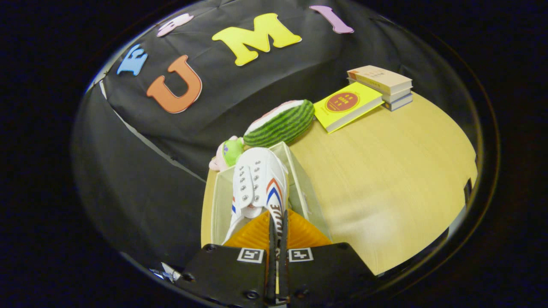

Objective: Open the storage box then place both shoes into the box .Put the left shoe in first, then the right shoe, with the right side of both shoes facing outward in a uniform manner.

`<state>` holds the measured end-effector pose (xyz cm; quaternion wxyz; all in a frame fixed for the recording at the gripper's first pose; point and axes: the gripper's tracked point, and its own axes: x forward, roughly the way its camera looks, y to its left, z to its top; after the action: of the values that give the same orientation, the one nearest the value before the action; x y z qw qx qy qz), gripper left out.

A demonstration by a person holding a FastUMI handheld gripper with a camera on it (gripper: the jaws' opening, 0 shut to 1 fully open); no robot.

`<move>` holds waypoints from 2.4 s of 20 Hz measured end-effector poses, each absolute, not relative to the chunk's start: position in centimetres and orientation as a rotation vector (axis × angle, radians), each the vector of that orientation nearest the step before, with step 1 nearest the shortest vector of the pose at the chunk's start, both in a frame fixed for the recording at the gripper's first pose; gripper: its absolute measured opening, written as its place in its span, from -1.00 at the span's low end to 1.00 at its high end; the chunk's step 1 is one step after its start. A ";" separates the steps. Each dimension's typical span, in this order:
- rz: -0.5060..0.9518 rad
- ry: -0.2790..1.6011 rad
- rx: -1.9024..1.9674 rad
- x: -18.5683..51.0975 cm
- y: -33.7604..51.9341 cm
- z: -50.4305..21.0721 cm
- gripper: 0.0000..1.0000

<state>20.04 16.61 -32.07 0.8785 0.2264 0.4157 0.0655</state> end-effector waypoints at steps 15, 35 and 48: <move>0.045 0.229 -0.031 16.8 11.4 -15.4 1.00; 0.078 0.086 0.022 7.1 8.4 -7.2 1.00; 0.081 0.111 -0.018 6.8 8.5 -4.2 1.00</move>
<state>6.81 8.52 -4.21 0.9976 -0.0089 0.0554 0.0403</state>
